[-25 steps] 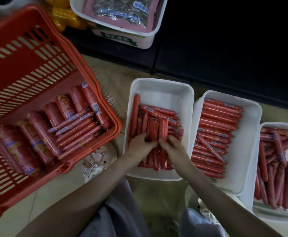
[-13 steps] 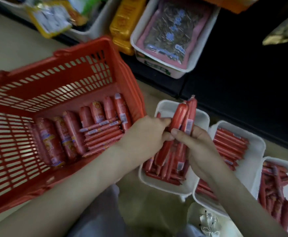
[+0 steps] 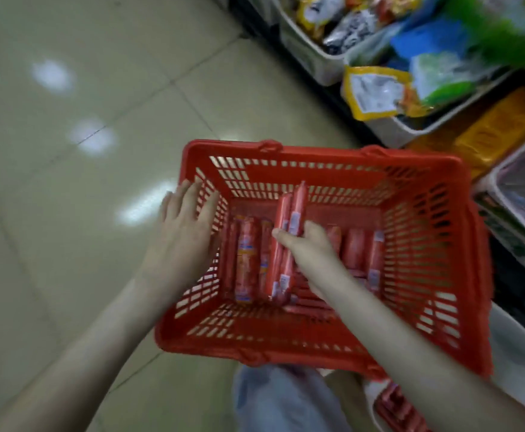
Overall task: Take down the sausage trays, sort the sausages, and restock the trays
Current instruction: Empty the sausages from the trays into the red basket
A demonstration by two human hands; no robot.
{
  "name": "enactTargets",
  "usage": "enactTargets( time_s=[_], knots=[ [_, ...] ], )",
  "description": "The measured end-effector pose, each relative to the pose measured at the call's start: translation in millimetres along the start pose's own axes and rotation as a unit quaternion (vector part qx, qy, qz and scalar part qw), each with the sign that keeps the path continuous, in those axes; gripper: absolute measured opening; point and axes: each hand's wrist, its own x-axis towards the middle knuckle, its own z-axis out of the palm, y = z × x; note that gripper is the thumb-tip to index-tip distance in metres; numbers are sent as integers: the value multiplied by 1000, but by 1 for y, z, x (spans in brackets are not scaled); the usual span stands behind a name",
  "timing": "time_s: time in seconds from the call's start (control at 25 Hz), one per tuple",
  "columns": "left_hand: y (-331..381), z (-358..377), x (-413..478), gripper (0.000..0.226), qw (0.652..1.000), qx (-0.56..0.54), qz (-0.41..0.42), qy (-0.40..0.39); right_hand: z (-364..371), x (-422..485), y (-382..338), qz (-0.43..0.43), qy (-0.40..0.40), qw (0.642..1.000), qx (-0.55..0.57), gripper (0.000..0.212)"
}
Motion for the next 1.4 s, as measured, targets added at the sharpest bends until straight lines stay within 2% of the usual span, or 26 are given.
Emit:
enactTargets(
  time_s=[0.08, 0.16, 0.28, 0.36, 0.48, 0.6, 0.68, 0.92, 1.04, 1.16, 1.28, 1.4],
  knots=[
    [-14, 22, -20, 58, 1000, -8, 9, -25, 33, 26, 21, 26, -10, 997, -65, 15],
    [-18, 33, -33, 58, 997, 33, 48, -40, 59, 44, 42, 44, -30, 991, -121, 29],
    [-18, 38, -35, 58, 996, 45, 66, -31, 83, 55, 69, 44, -73, 977, -195, 40],
    [-18, 40, -35, 54, 997, 53, 59, -16, 92, 50, 79, 8, -116, 954, -278, 46],
    [-15, 43, -37, 52, 995, 79, 63, -14, 92, 38, 75, -42, -127, 921, -365, 58],
    [8, 36, -32, 51, 997, 77, 4, -31, 72, 21, 58, -92, -128, 893, -422, 63],
    [41, 29, -24, 52, 998, 46, -11, -41, 42, 5, 41, -138, -90, 878, -449, 63],
    [185, -2, -10, 48, 986, -115, 122, 12, -104, -70, 13, -211, 100, 864, -447, 52],
    [267, -20, -27, 45, 958, -197, 203, 47, -185, -124, 33, -214, 190, 871, -400, 51],
    [338, -20, -58, 38, 913, -281, 290, 61, -258, -174, 84, -215, 291, 874, -325, 40],
    [385, 16, -94, 34, 896, -283, 342, -31, -307, -199, 161, -124, 356, 885, -271, 34],
    [405, 87, -113, 47, 907, -159, 336, -198, -319, -199, 236, -20, 328, 914, -237, 38]
  ],
)
